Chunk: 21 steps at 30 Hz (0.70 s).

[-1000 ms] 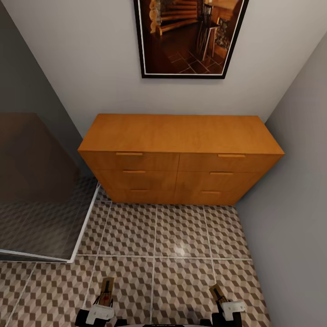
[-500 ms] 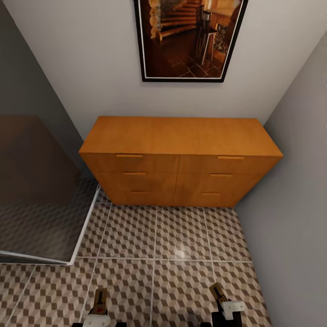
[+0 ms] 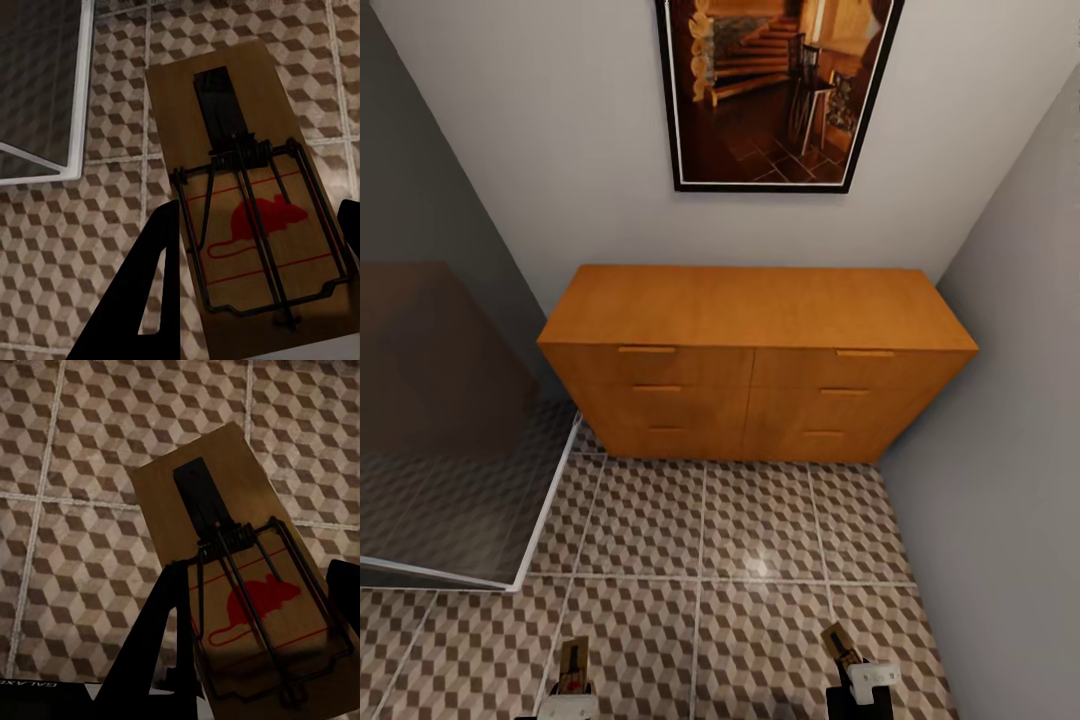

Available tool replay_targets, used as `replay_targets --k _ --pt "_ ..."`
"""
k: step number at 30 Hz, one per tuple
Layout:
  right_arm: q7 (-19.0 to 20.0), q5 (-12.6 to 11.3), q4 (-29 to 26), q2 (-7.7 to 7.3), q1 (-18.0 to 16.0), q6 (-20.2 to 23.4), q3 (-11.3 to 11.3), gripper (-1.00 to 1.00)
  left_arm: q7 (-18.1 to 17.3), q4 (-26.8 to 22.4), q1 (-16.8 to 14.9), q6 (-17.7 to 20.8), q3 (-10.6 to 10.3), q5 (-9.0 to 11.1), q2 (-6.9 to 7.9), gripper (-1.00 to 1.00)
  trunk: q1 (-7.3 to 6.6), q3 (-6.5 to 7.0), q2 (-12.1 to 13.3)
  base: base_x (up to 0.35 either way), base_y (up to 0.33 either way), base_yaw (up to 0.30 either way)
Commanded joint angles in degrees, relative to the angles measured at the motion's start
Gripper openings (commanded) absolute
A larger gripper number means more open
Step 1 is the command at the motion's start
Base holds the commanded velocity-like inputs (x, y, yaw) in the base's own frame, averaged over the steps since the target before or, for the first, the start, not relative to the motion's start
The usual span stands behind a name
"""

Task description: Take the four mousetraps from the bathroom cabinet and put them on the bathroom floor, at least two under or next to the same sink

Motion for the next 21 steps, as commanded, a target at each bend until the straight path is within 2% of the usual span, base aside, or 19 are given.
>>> replay_targets --k 1,21 --pt "-0.5 0.3 0.1 0.00 0.0 -0.1 0.3 -1.00 0.7 0.2 0.0 -0.1 -0.4 -0.4 -0.06 -1.00 0.03 0.02 -0.1 0.000 0.000 0.000" --pt "-0.3 0.3 0.1 0.00 0.0 -0.2 0.4 -1.00 0.7 0.2 0.0 0.2 -0.3 -0.3 -0.02 -1.00 0.03 1.88 -0.1 0.000 0.000 0.000"
